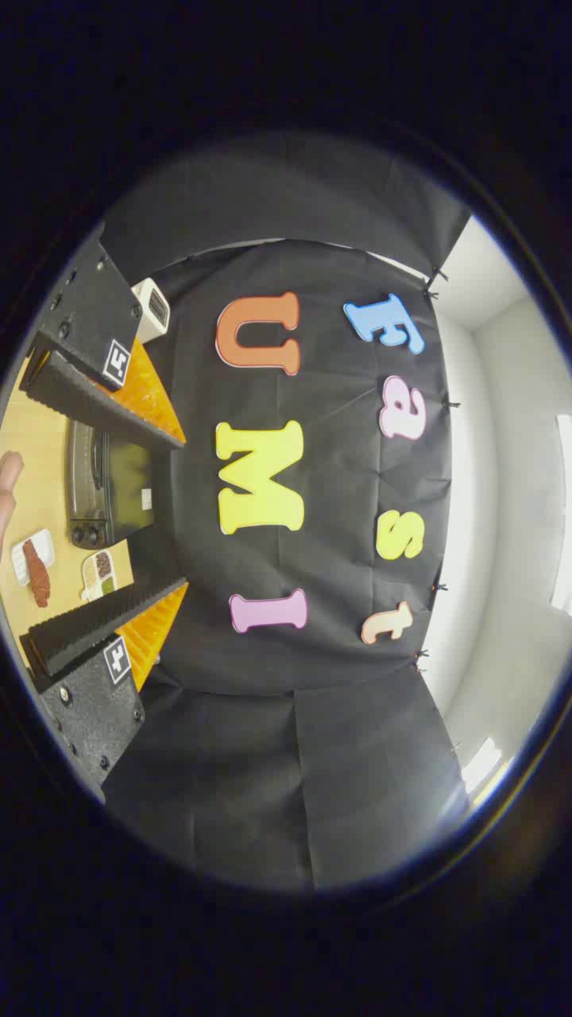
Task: Open the toaster oven, put the food inside, and close the toaster oven door.
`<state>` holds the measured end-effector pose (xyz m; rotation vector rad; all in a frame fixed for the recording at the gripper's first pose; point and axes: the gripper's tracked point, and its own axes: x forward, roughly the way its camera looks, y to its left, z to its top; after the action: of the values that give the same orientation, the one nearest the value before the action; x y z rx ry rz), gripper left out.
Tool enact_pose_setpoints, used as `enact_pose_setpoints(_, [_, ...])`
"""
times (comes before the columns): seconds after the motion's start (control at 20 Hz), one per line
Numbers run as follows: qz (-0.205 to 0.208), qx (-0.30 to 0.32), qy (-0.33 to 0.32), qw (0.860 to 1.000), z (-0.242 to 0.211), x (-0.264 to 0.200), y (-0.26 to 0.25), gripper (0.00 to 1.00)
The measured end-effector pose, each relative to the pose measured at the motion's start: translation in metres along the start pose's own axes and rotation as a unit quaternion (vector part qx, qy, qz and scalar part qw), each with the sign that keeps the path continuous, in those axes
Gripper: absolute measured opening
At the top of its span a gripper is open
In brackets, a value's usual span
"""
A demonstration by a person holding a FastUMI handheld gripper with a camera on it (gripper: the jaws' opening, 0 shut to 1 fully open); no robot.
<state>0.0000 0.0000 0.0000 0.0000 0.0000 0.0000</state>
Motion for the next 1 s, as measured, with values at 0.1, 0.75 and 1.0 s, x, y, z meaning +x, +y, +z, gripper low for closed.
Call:
enact_pose_setpoints(0.1, [0.008,0.004,0.009,1.0,-0.004,-0.002,-0.002,0.99])
enact_pose_setpoints(0.75, [-0.009,0.023,0.027,0.999,-0.029,0.037,-0.032,0.99])
enact_pose_setpoints(1.0, [-0.024,0.032,0.051,0.998,-0.065,0.085,-0.034,0.99])
